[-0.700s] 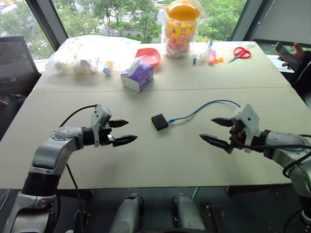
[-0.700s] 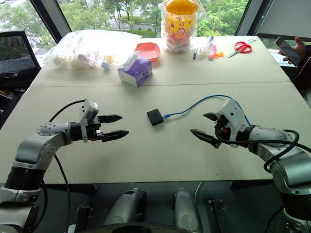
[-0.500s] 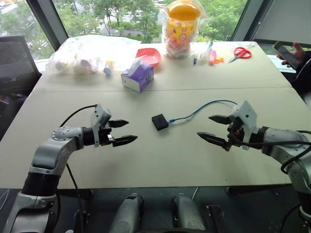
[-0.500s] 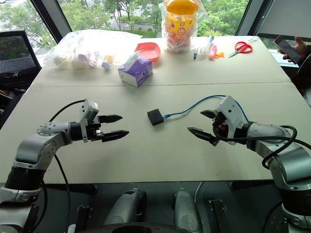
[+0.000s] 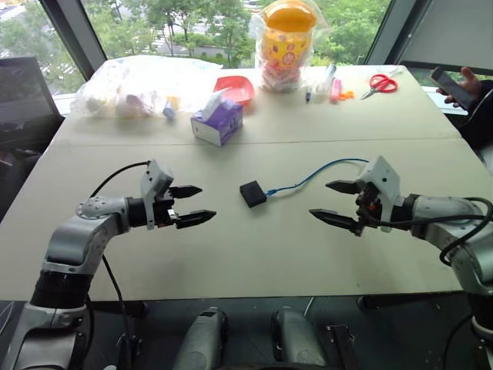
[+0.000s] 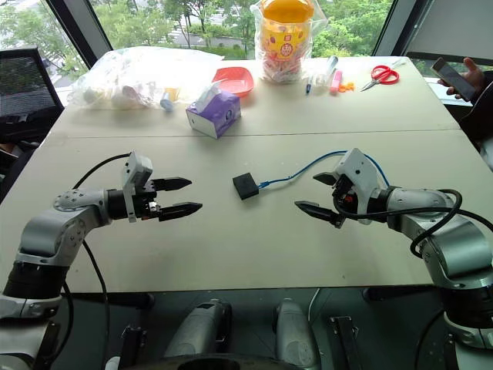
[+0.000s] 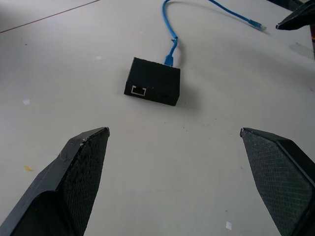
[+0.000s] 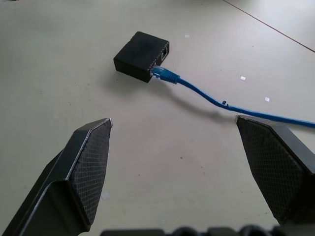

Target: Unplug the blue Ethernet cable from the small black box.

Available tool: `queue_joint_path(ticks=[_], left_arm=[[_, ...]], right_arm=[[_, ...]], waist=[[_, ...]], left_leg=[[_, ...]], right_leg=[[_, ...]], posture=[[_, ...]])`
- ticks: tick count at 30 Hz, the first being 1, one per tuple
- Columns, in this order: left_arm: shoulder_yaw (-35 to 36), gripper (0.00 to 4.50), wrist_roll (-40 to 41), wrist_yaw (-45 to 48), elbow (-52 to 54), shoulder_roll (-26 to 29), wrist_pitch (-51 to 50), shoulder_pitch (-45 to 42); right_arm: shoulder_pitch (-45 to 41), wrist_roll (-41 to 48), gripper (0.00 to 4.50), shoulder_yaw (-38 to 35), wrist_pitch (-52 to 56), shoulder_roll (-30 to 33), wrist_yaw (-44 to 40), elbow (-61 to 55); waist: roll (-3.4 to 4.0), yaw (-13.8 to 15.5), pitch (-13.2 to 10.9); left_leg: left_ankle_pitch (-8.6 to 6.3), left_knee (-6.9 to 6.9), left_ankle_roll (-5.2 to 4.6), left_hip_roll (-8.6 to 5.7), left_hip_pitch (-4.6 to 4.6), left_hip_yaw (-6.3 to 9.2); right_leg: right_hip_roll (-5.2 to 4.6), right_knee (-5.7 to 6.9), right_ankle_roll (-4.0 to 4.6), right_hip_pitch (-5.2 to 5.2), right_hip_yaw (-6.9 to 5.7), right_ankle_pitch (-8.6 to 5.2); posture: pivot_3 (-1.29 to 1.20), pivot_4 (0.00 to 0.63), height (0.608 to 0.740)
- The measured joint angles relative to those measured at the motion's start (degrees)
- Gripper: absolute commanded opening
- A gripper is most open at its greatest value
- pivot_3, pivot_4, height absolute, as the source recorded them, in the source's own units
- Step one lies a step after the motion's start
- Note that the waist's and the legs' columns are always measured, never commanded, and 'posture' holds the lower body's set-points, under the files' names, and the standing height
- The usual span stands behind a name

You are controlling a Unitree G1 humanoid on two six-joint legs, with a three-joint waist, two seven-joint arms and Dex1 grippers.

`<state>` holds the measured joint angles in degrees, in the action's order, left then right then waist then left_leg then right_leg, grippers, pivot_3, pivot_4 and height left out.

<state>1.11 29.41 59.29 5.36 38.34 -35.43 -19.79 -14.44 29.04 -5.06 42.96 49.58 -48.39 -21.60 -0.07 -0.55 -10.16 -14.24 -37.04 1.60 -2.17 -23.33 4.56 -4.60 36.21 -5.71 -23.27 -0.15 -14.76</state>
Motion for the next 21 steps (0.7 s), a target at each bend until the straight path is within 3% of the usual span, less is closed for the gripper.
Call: queue_joint_path(ticks=[9, 17, 21], left_arm=[[-0.1, 4.45, -0.2, 0.8, 0.2, 1.2, 0.5, 0.4], [-0.8, 4.45, -0.2, 1.3, 2.2, 1.8, 0.9, 1.2], [-0.7, 4.45, -0.2, 1.5, 3.6, 2.3, 0.8, 2.0]], right_arm=[[-5.9, -4.1, 4.19, 4.9, -3.7, 0.6, -3.2, 6.0], [-25.5, -13.7, 4.19, 21.1, -9.9, -2.8, -14.1, 20.5], [-36.0, -19.8, 4.19, 28.5, -16.0, -9.3, -20.5, 34.9]], waist=[[-0.01, -0.1, 0.0], [0.02, -0.3, -0.1], [0.01, -0.5, -0.1]], left_leg=[[0.0, -0.01, 0.0, 0.0, 0.0, -0.02], [0.0, 0.02, 0.0, 0.02, -0.01, -0.08], [0.0, 0.02, 0.0, -0.01, -0.02, -0.12]], right_leg=[[0.0, 0.0, -0.04, -0.01, 0.01, 0.02], [0.07, 0.02, -0.09, -0.1, 0.04, 0.08], [0.06, 0.01, -0.12, -0.12, 0.05, 0.1]], posture=[[0.0, 0.15, 0.74], [0.0, 0.15, 0.74], [0.0, 0.15, 0.74]])
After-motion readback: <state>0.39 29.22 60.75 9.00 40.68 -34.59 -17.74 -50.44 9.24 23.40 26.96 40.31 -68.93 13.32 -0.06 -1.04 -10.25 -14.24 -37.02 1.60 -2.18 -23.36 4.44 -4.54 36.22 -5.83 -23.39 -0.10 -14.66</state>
